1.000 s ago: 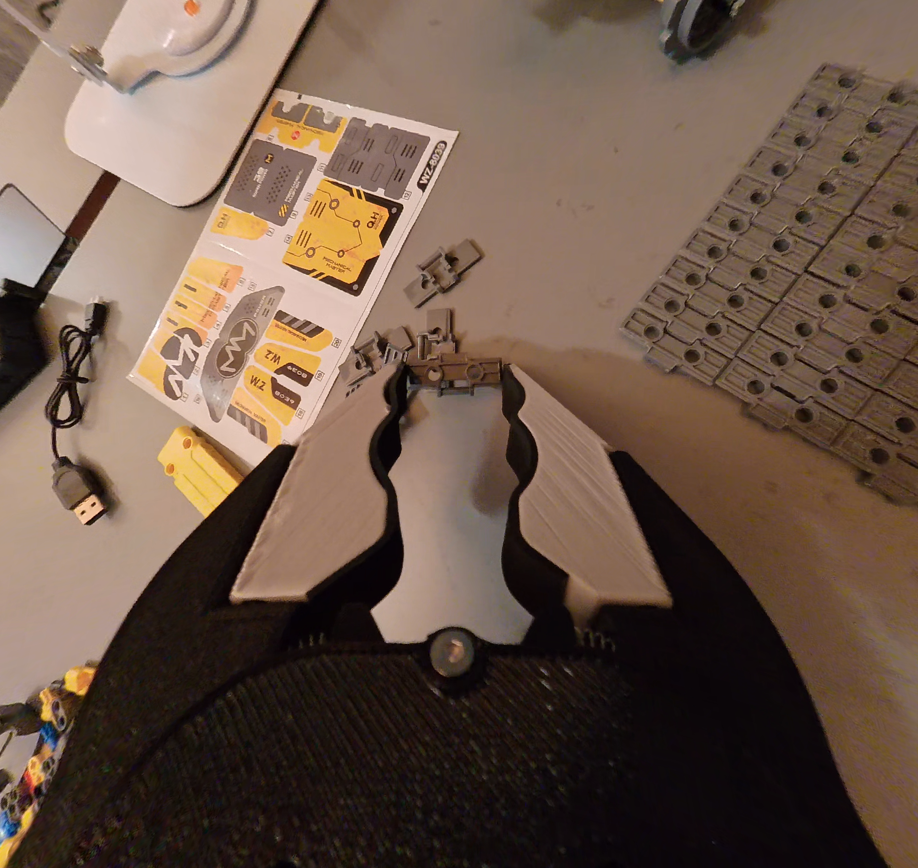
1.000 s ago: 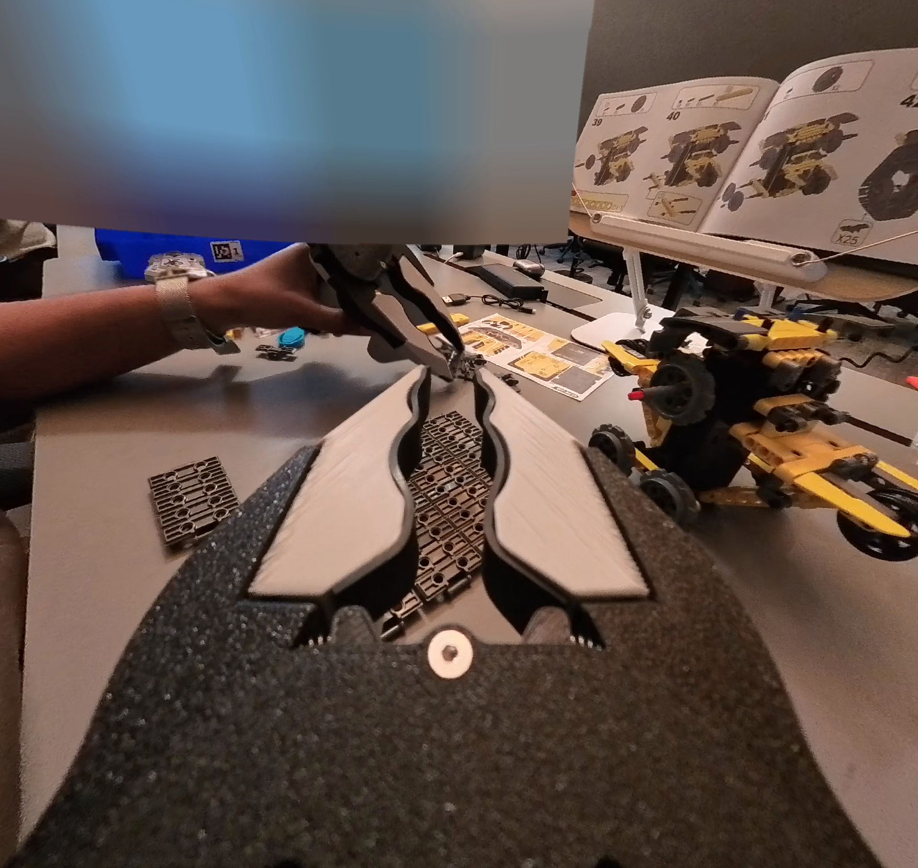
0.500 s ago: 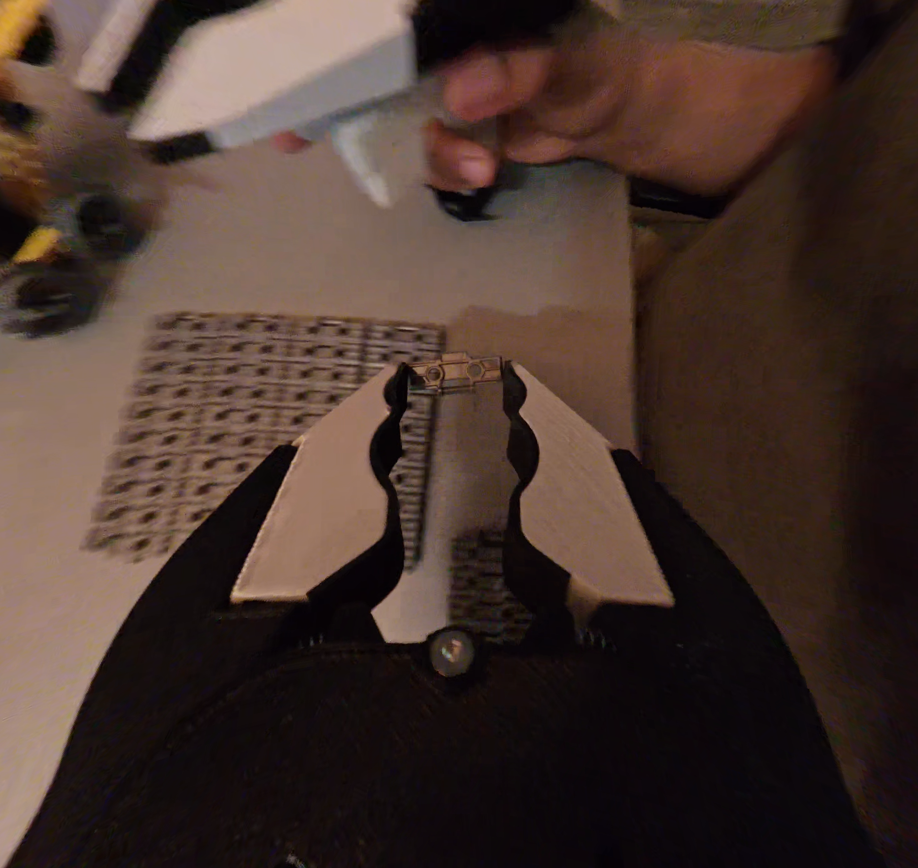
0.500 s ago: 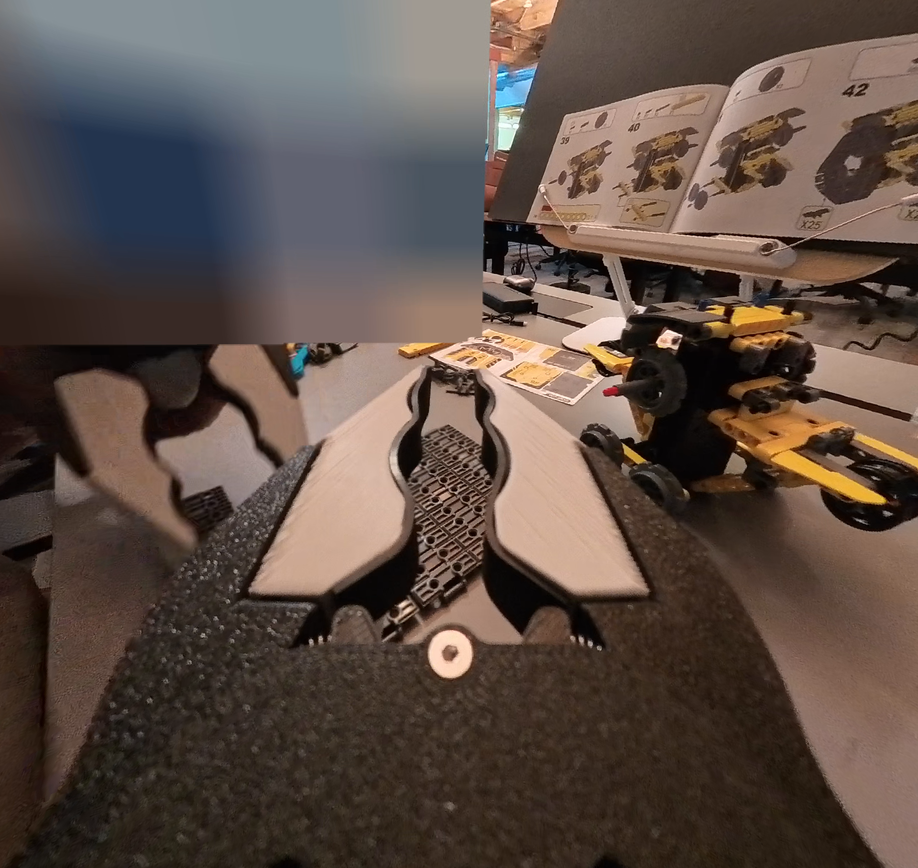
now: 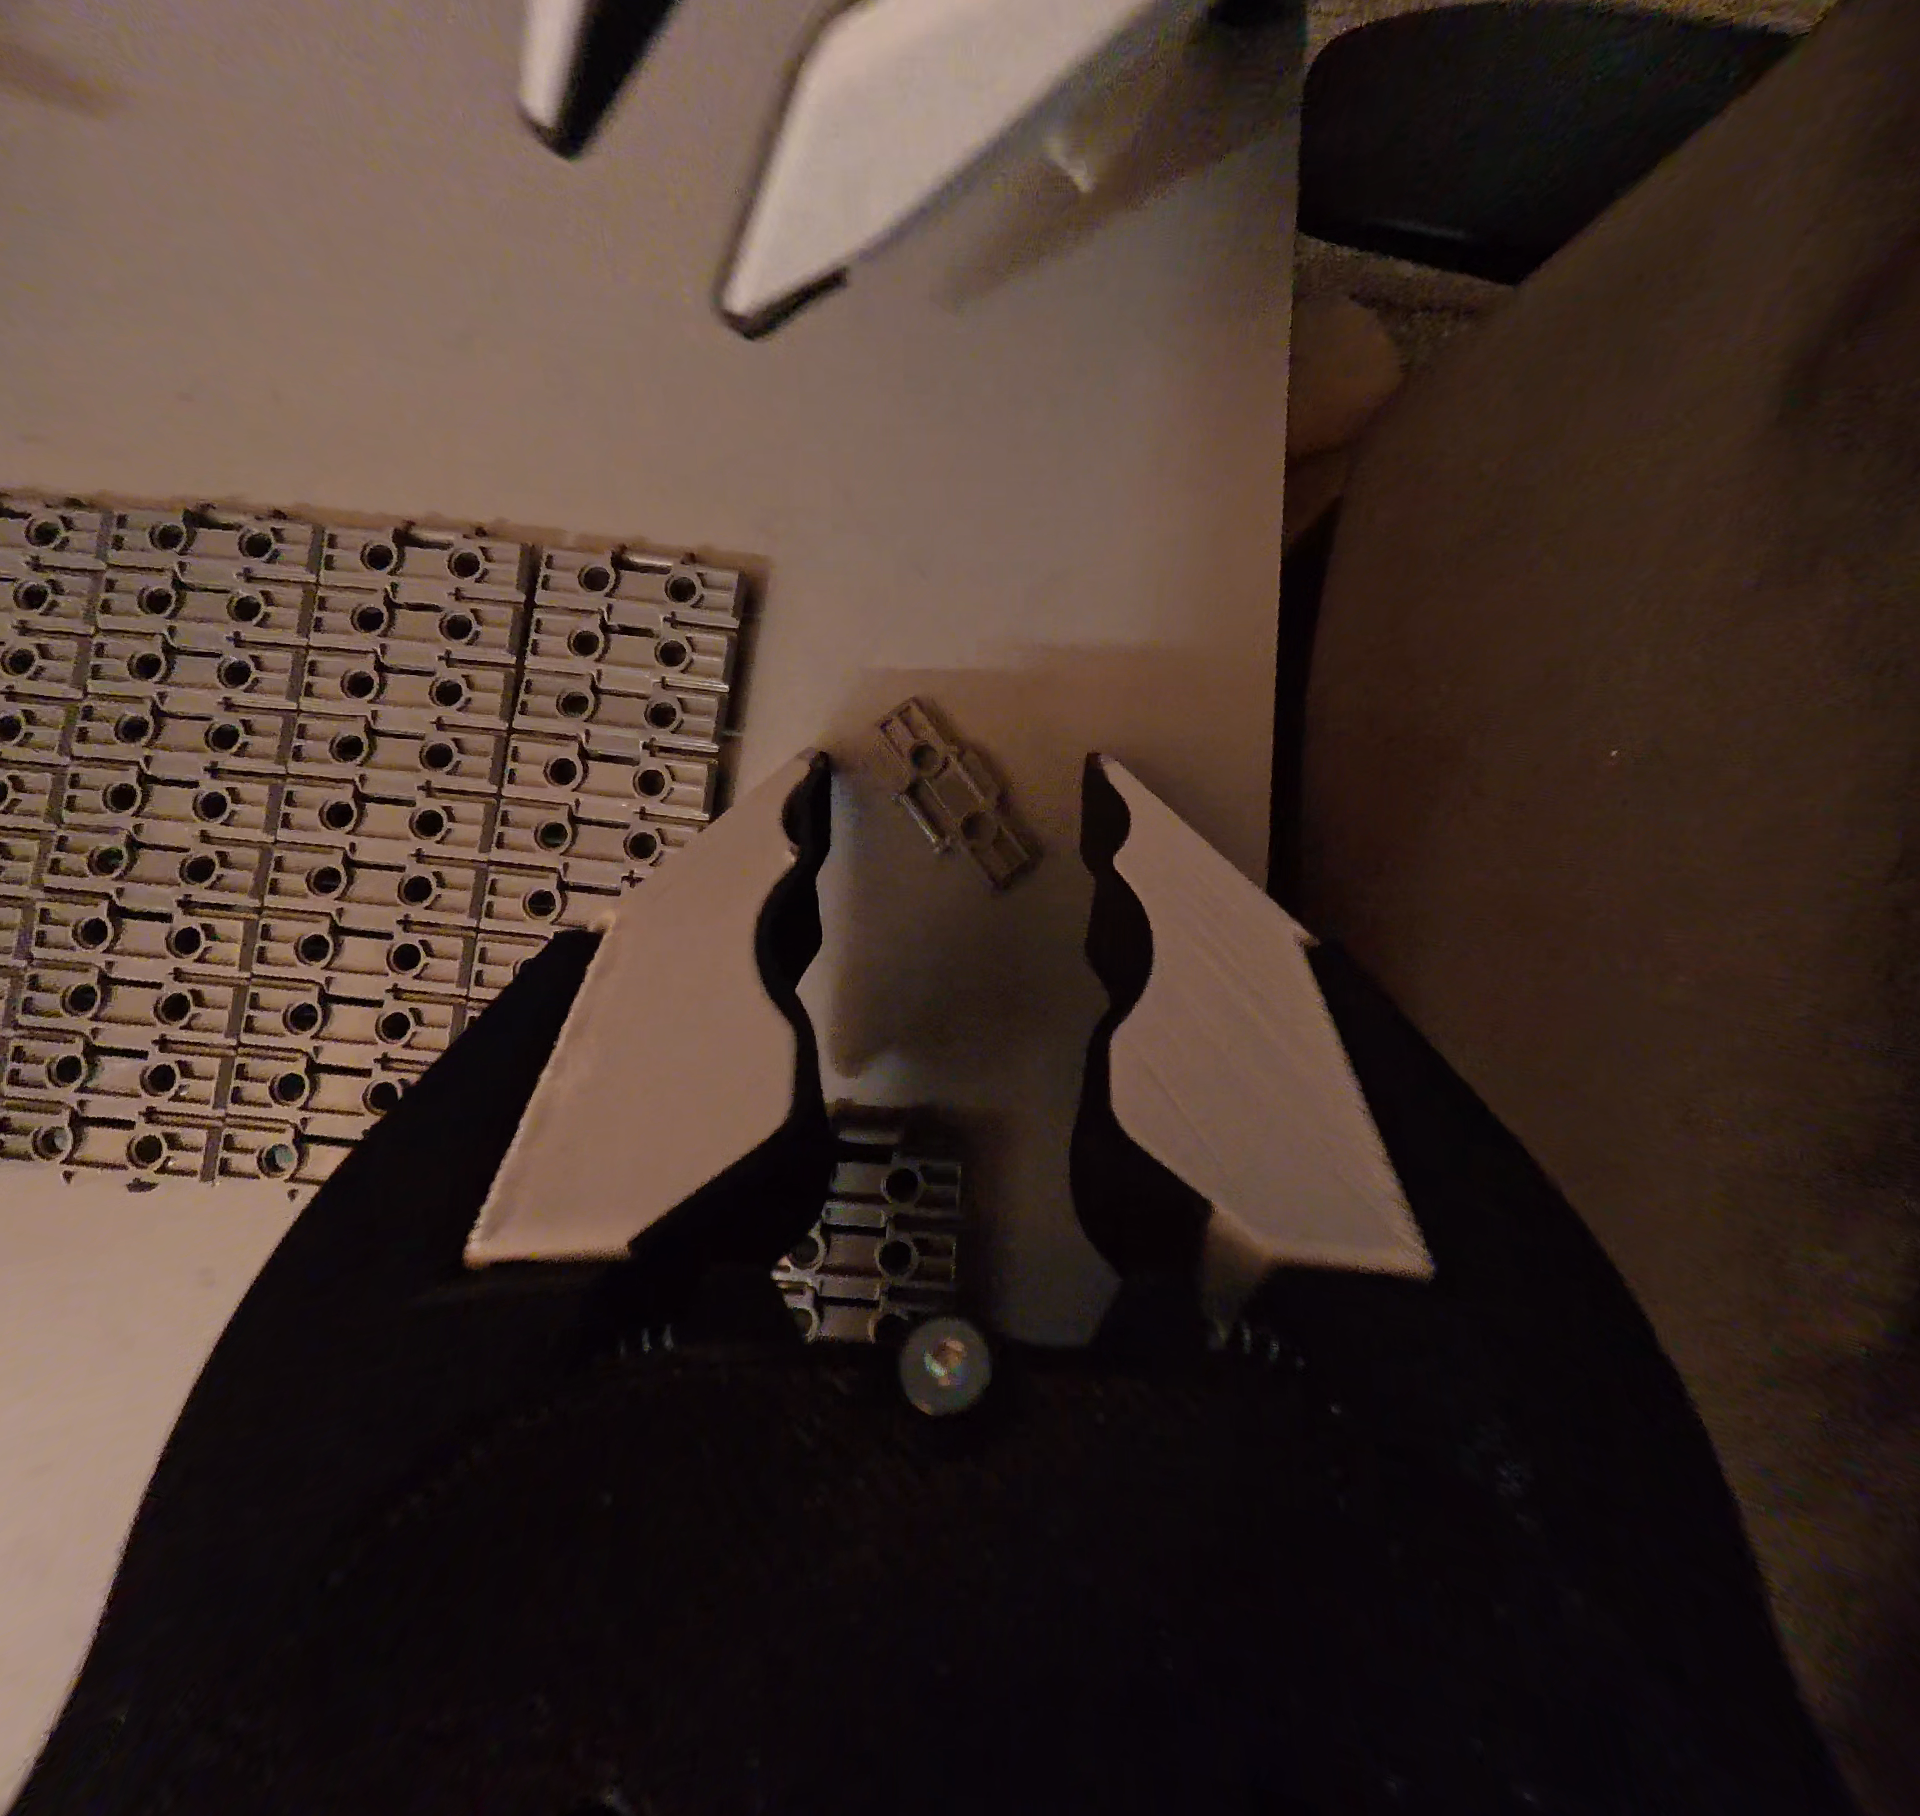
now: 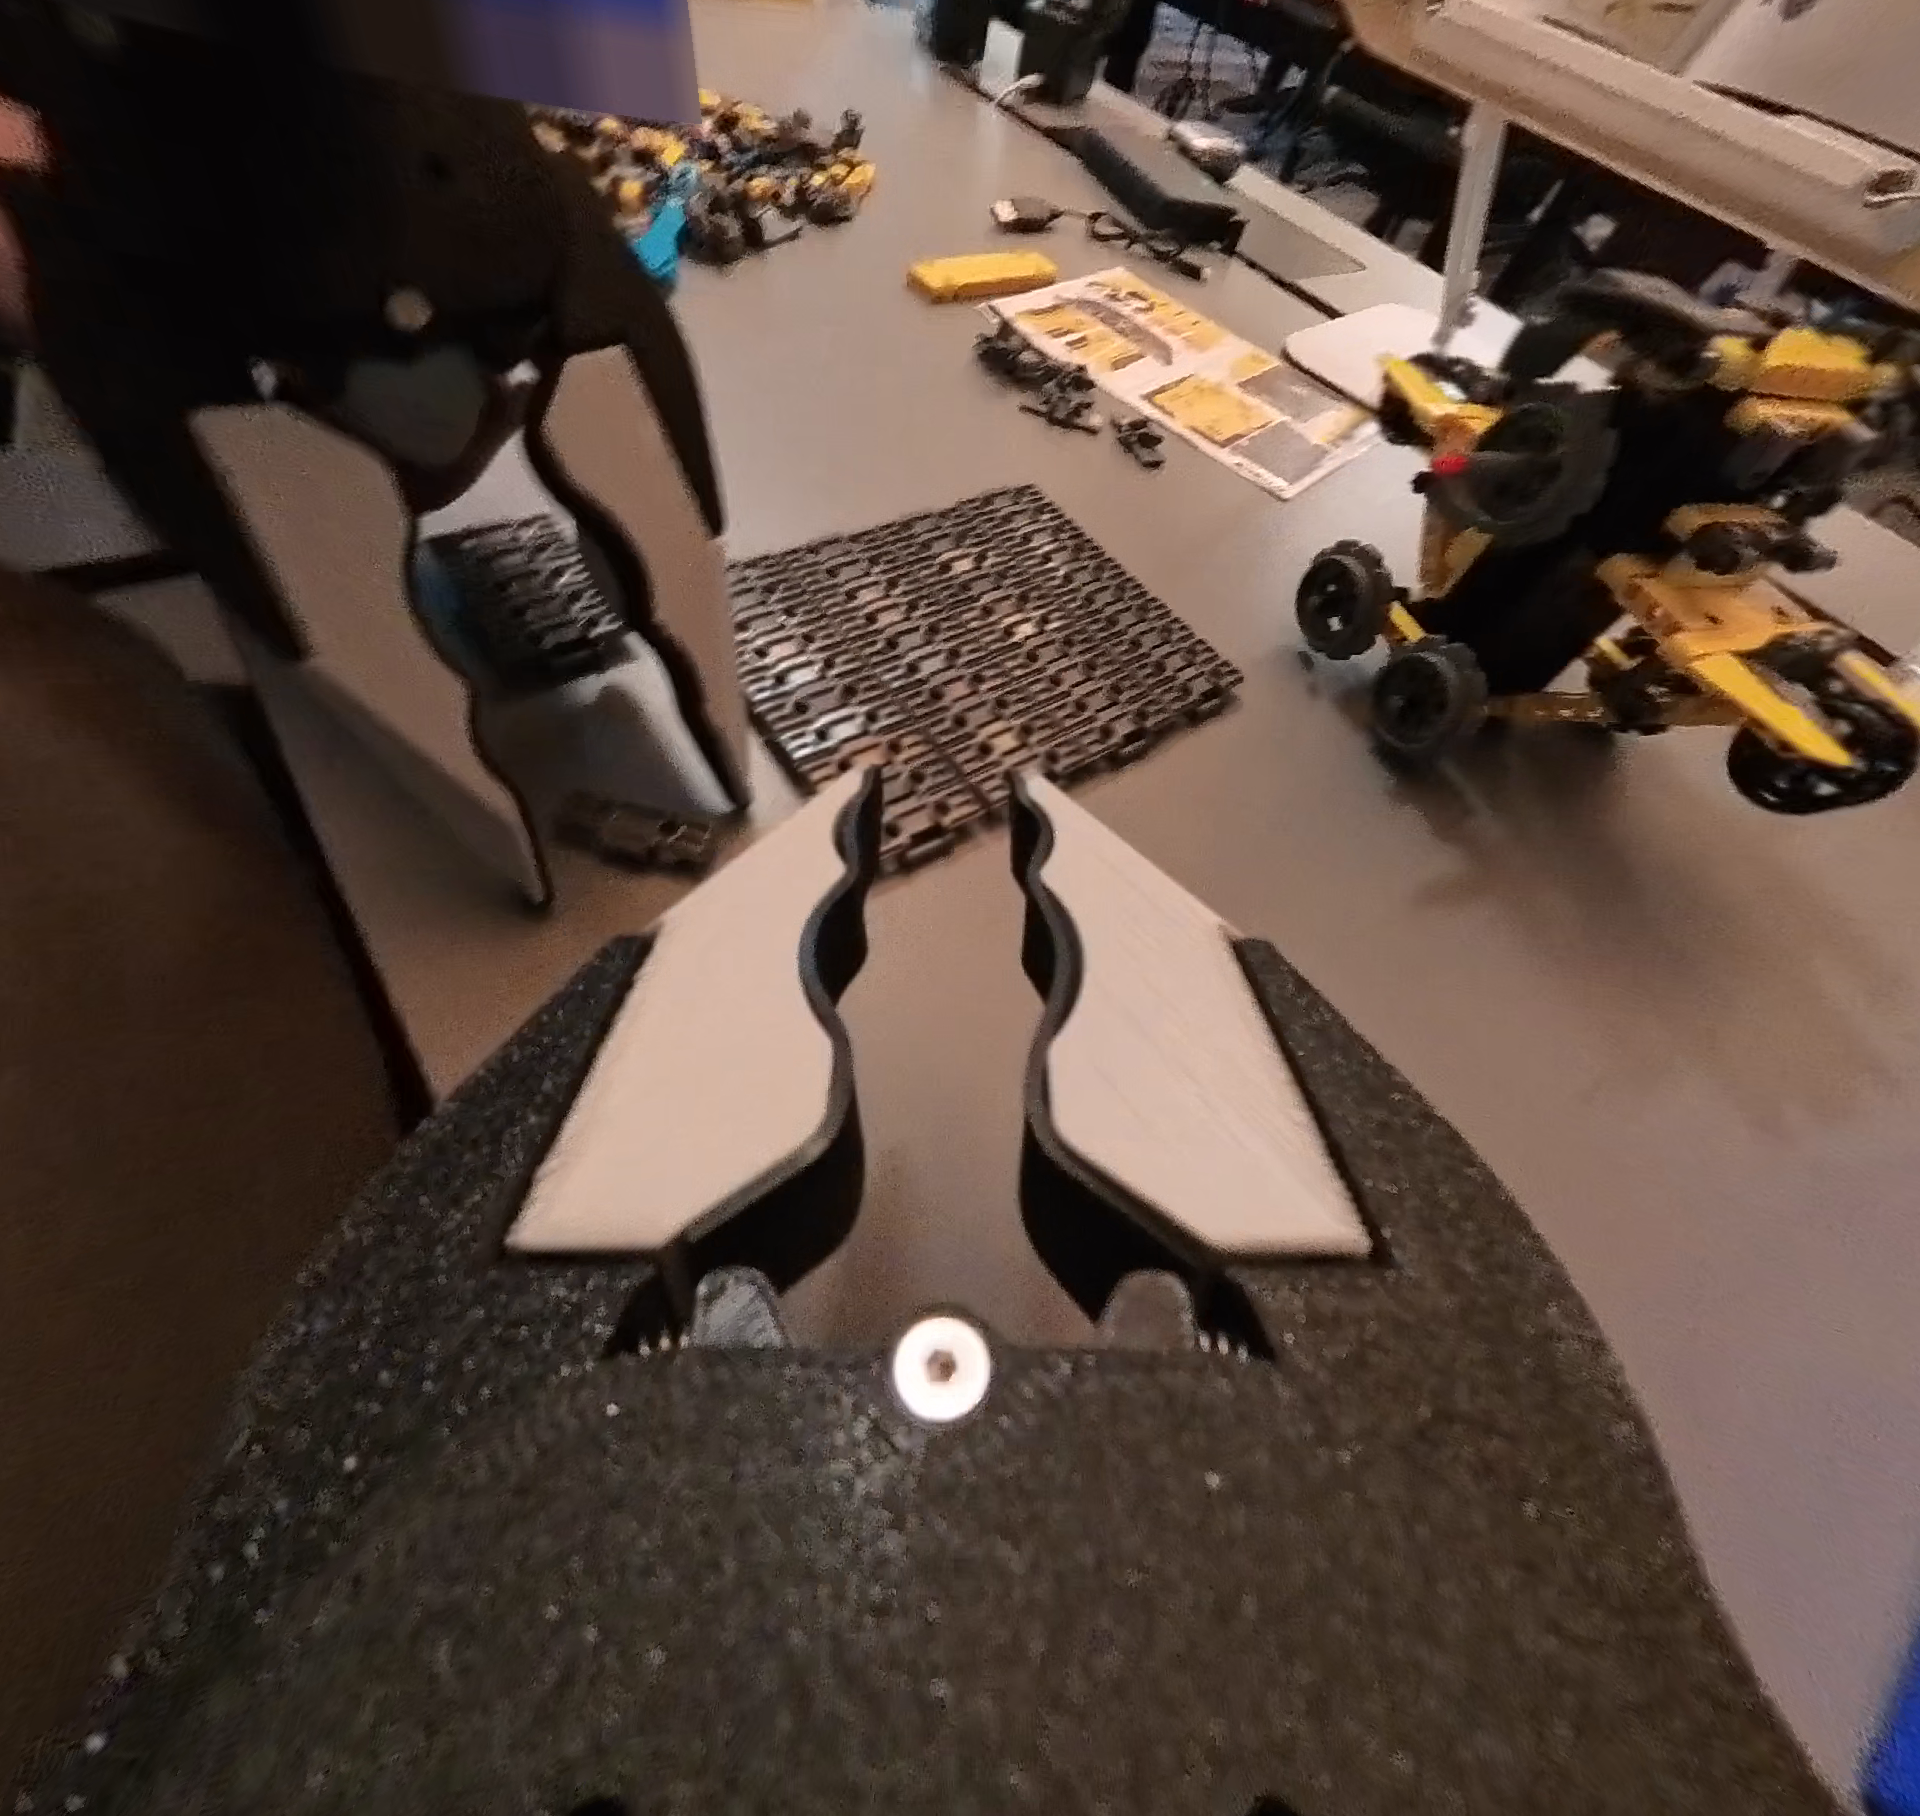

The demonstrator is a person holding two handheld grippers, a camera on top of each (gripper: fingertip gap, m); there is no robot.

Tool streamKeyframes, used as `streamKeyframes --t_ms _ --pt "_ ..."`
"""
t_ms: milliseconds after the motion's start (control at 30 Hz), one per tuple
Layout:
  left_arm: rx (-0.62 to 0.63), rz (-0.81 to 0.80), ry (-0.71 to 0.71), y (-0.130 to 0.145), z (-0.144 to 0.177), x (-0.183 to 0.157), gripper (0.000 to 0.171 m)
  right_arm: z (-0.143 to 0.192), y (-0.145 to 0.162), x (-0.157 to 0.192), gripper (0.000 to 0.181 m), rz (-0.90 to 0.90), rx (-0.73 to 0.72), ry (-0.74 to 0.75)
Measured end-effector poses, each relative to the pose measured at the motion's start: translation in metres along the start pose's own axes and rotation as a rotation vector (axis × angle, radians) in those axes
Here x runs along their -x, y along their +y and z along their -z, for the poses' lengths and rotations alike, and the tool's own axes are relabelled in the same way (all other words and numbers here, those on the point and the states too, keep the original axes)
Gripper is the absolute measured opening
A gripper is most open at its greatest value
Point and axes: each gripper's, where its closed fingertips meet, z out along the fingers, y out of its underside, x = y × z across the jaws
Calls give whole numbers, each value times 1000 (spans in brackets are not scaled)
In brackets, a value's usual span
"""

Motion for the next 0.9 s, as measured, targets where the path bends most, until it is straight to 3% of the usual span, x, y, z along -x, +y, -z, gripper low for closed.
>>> streamKeyframes --t_ms 200,300,633,900 --pt "-11 32 -34 3 8 0 49 3 1 29 23 -2 18 -103" --pt "5 42 -71 10 11 3 49 -3 0 47 24 -23 38 -223" --pt "-15 65 -93 15 12 9 43 -24 31 74 42 -98 299 -517" --pt "-30 53 -126 15 16 16 35 -19 38 84 36 -96 343 -584"
